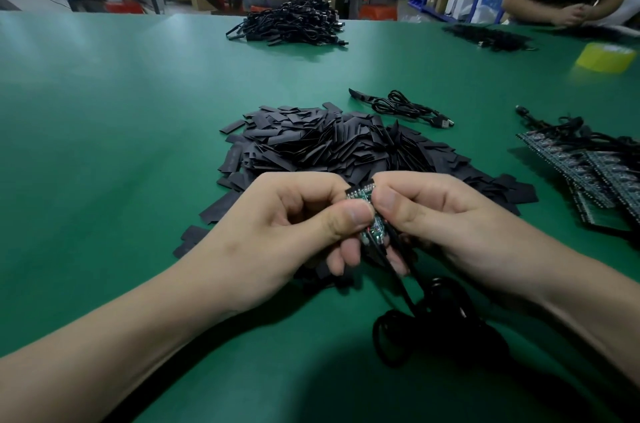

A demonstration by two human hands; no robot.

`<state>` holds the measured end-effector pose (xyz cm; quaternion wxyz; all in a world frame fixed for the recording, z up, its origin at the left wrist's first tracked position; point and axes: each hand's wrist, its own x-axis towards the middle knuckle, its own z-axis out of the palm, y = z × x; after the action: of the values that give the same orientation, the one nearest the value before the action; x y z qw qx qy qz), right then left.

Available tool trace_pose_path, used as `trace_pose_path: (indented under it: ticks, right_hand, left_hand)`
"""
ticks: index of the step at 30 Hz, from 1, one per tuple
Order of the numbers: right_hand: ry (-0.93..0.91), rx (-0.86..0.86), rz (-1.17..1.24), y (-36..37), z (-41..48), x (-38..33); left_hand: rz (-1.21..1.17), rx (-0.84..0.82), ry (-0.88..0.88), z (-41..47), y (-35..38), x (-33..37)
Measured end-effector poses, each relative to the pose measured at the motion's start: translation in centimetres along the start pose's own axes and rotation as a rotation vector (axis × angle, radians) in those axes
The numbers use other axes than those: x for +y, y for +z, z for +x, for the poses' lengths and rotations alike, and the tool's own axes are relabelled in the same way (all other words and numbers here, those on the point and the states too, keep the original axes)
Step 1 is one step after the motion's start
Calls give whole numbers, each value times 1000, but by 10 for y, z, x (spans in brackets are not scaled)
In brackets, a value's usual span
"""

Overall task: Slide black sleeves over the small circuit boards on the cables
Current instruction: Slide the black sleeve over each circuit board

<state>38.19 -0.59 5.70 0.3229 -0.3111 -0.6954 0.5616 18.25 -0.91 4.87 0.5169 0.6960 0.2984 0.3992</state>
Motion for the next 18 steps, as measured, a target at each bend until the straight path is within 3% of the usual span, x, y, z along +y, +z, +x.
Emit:
trace_pose_path:
  ticks: [3,8,10,12,15,17,18]
  right_hand:
    - [2,116,-77,-9,-1,-5]
    - [65,404,189,-38,-6,-10]
    - [124,460,173,-50,-8,-9]
    - [215,493,-162,-60,-10,-7]
    - [396,389,-1014,-65,-12,-3]
    - [375,415,-1340,-59,-13,-1]
    - [277,479,-1381,-53,-12,-2]
  left_hand:
    - [35,68,1,0,-2,-3]
    - [92,189,39,-1,-8,-8]
    - [105,193,45,-1,-9,-9]
    - [131,201,55,-2,-9,-10]
    - [240,237,97,-2,-9,-10]
    - [317,276,127,-3,-8,-11]
    - [345,301,143,-3,-8,-11]
